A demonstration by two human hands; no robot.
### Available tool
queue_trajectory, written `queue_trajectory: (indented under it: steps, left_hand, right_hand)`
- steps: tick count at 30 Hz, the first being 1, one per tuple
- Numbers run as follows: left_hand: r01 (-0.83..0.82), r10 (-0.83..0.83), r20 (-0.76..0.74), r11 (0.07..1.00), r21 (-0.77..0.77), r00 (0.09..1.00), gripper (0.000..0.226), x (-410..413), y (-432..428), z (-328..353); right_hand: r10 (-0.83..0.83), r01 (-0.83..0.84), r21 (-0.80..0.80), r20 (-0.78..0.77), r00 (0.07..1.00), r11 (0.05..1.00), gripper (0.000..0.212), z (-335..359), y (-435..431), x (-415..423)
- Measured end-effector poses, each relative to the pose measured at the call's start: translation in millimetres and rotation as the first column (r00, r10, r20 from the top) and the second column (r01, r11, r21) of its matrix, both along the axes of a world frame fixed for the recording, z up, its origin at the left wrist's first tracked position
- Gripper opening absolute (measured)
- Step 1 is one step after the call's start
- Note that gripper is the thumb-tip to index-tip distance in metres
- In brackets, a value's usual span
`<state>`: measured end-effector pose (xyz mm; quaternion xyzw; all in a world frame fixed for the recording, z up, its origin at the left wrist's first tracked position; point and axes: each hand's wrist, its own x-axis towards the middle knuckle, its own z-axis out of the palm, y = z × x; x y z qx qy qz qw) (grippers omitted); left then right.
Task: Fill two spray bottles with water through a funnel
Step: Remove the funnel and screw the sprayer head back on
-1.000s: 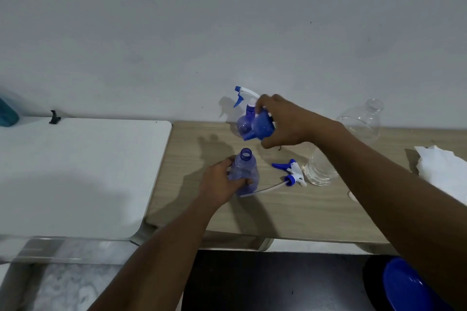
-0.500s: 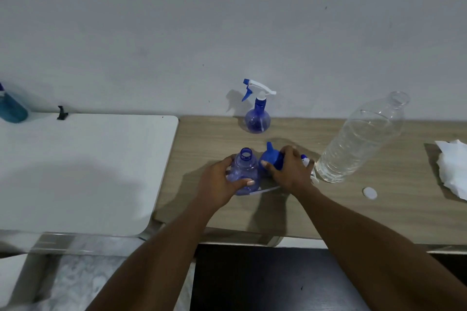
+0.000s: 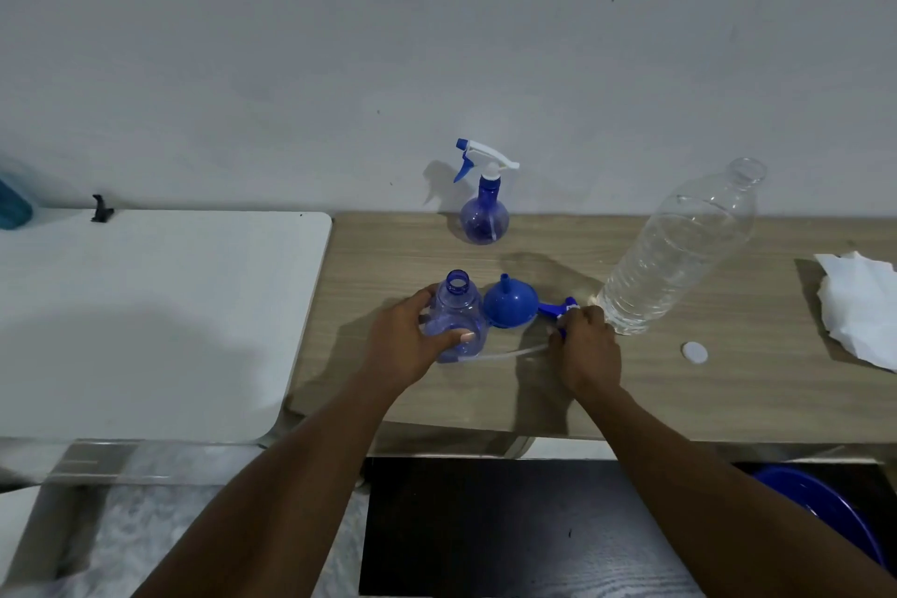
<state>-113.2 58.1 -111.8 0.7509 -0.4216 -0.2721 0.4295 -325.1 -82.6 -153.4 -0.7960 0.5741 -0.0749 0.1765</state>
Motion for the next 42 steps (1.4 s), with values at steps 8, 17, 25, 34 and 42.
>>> queue_trajectory:
  steps: [8, 17, 25, 34, 42]
  left_hand:
    - [-0.004, 0.004, -0.018, 1.000, 0.006, 1.000, 0.061, -2, 1, 0]
    - [-0.005, 0.005, -0.007, 1.000, 0.012, 1.000, 0.057, -5, 5, 7]
    - [-0.021, 0.021, 0.006, 0.999, 0.030, 1.000, 0.056, -10, 4, 10]
    - [-0.009, 0.014, -0.075, 0.998, 0.065, 0.997, 0.065, -11, 2, 10]
    - [-0.019, 0.025, -0.062, 0.996, 0.092, 0.998, 0.053, -12, 1, 8]
  right_hand:
    - [-0.208, 0.193, 0.161, 0.082, 0.975, 0.968, 0.057, 3, 2, -14]
    - [-0.042, -0.025, 0.115, 0.544, 0.838, 0.993, 0.061, 67, 9, -18]
    - [0.396, -0.134, -0.450, 0.559, 0.728, 0.883, 0.062, 212, -9, 20]
    - [0.652, -0.454, -0.572, 0.198, 0.732, 0.683, 0.061, 241, 2, 55]
    - [0.706, -0.640, -0.314, 0.188, 0.682, 0.702, 0.080, 167, 20, 79]
